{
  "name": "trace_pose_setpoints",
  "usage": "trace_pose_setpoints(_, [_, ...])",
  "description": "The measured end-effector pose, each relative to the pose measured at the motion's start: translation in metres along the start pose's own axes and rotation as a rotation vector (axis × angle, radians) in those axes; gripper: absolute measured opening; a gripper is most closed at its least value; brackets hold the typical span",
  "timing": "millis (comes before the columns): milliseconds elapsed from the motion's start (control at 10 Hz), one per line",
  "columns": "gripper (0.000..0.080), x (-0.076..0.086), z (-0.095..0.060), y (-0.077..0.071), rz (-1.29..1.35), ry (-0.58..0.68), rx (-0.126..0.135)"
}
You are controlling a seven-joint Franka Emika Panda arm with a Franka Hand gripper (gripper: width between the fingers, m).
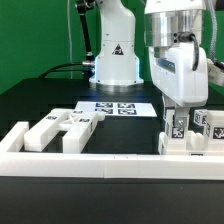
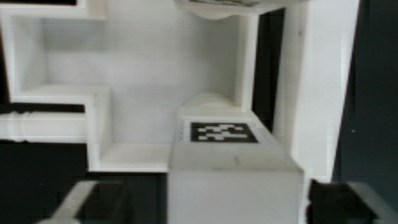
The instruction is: Assemble chair
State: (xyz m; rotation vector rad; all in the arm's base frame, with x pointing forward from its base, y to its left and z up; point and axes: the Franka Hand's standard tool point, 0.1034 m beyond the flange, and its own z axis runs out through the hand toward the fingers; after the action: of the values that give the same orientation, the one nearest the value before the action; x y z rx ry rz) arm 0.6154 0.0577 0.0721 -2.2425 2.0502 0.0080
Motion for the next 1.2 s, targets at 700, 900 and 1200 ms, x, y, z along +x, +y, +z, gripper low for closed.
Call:
trace_pose_setpoints(700, [0.0648, -0.0042, 0.0000, -0.0002, -0.784, -0.006, -0.008])
trace_pose_setpoints(900, [0.0648, -0.0055, -0.0002, -0.0005, -0.945, -0.008, -0.008])
trace_pose_setpoints(1200, [0.0648, -0.0073, 0.0008, 0.0003, -1.098, -0.009, -0.009])
